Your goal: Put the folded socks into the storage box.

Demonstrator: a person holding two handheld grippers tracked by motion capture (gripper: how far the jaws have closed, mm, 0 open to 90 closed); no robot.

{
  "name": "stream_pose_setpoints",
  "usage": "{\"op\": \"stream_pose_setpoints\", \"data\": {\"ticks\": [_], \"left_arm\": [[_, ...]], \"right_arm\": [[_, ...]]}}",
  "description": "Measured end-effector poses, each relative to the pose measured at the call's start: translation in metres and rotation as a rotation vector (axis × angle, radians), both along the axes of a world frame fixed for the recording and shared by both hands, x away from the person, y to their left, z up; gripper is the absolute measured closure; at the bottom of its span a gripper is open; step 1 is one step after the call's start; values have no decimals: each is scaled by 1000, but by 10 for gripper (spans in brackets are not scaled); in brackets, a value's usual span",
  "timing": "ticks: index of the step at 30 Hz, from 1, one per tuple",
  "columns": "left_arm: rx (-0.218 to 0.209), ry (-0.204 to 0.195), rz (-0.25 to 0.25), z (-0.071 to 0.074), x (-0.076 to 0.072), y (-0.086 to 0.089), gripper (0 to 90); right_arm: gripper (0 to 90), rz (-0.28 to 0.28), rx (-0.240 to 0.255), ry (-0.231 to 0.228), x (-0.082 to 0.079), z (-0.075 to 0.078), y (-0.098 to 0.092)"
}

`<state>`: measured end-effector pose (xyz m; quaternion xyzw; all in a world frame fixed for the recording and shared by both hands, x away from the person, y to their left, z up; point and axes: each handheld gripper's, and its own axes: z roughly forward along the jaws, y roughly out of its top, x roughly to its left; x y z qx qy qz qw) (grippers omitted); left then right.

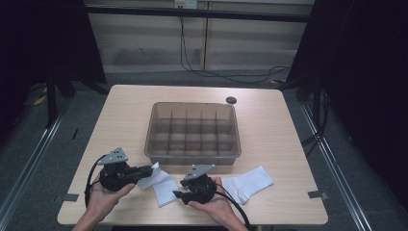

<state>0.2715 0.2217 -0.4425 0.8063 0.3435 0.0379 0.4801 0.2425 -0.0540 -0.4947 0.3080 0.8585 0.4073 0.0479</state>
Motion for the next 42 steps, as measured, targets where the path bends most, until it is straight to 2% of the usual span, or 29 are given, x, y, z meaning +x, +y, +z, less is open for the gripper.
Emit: {"op": "stream_pose_setpoints", "data": {"ticks": [5,9,11,12,15,16,17,20,22,26,32,35,37,40,42], "left_arm": [[-10,3,23,1,3,9,829],[-7,5,40,0,6,15,827],[-8,8,54,-1,7,18,827],[-10,8,56,-1,8,20,827],[-19,15,76,-2,9,25,827],[-23,17,78,-2,10,27,828],[-22,17,83,-2,10,29,828],[-30,21,94,-2,11,32,827],[-29,23,97,-3,11,33,827],[-14,24,85,-5,11,29,827],[5,34,85,-10,13,29,824],[10,43,85,-12,15,30,823],[14,44,90,-12,16,31,823],[3,50,102,-13,17,34,823],[3,53,109,-13,18,36,823]], "right_arm": [[529,15,-21,-1,-2,-4,6],[567,42,-49,-21,-5,-6,10],[681,46,-80,-41,-6,-5,11],[701,42,-98,-60,-6,-4,11],[835,33,-112,-64,-5,-4,9],[876,31,-103,-53,-4,-4,8],[900,28,-96,-47,-4,-4,7],[900,21,-84,-42,-2,-4,4],[830,13,-43,-47,-2,1,3],[725,31,23,-26,1,5,9],[555,50,38,-14,7,4,27],[492,49,22,-12,11,1,34],[441,42,-11,-6,12,-4,38],[431,49,-32,-15,10,-7,40],[444,72,-67,-48,8,-7,41]]}}
